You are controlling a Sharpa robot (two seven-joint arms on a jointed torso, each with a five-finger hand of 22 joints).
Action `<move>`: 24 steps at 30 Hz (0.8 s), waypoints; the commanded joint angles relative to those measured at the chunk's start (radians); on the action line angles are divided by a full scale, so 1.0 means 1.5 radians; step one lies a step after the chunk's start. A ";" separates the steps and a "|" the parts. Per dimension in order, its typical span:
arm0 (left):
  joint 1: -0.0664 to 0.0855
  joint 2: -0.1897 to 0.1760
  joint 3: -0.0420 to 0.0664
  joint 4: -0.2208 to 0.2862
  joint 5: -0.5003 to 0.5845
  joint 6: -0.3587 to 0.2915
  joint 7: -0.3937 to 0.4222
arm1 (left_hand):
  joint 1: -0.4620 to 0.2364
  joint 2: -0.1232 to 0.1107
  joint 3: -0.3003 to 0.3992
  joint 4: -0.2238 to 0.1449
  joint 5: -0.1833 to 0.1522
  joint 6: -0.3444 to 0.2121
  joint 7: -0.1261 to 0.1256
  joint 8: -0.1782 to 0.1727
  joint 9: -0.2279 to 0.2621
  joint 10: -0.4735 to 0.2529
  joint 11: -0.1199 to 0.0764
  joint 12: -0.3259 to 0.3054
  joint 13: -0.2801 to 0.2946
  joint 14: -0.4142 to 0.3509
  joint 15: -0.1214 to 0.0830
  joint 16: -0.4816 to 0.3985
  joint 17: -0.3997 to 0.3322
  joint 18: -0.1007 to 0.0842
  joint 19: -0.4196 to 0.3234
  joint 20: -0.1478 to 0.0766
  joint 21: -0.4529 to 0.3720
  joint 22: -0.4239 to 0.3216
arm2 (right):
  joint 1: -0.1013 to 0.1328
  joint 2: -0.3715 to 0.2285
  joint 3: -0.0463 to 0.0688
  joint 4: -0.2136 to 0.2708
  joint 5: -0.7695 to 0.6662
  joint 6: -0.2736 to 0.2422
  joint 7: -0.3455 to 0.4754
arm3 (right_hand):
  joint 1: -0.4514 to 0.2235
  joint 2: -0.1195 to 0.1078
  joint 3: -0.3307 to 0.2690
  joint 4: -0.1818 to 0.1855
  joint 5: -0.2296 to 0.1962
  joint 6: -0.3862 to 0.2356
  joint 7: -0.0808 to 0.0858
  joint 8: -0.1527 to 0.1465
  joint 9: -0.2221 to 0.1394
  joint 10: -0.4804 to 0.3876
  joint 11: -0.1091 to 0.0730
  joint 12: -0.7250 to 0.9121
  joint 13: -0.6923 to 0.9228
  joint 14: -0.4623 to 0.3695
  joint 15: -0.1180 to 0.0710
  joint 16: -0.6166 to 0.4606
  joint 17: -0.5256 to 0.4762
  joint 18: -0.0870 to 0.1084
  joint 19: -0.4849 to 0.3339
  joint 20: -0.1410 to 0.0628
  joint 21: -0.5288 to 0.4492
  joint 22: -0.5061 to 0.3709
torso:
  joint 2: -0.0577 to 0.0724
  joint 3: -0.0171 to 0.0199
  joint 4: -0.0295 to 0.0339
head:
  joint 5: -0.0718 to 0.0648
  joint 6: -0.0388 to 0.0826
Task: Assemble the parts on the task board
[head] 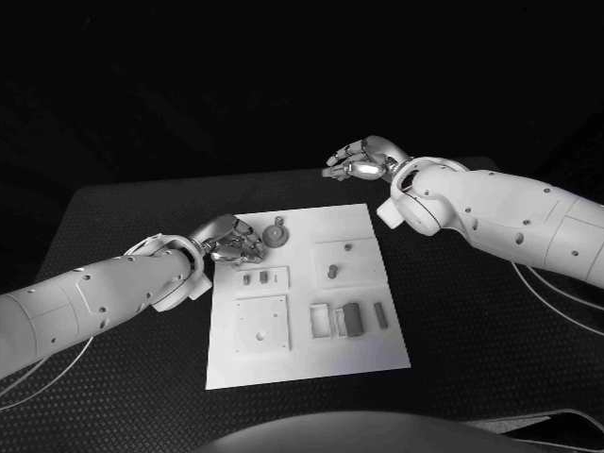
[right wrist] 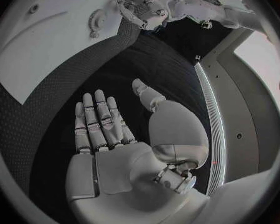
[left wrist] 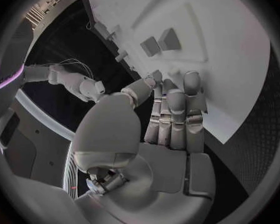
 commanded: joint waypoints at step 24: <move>-0.001 0.004 0.001 -0.009 -0.008 0.004 -0.012 | 0.001 0.008 -0.008 0.000 -0.003 -0.004 -0.001 0.000 0.002 -0.004 0.004 -0.001 0.000 -0.003 -0.001 0.004 0.003 0.040 0.003 -0.003 -0.002 0.004 | 0.000 0.000 0.000 0.001 0.002 0.008 0.005 | -0.007 0.000 0.000 0.005 -0.001 -0.006 0.043 0.004 -0.002 0.004 0.000 -0.003 -0.003 0.005 0.002 -0.003 -0.001 -0.010 -0.003 0.000 -0.004 0.002 | 0.000 -0.0003 0.0011 | 0.000 -0.002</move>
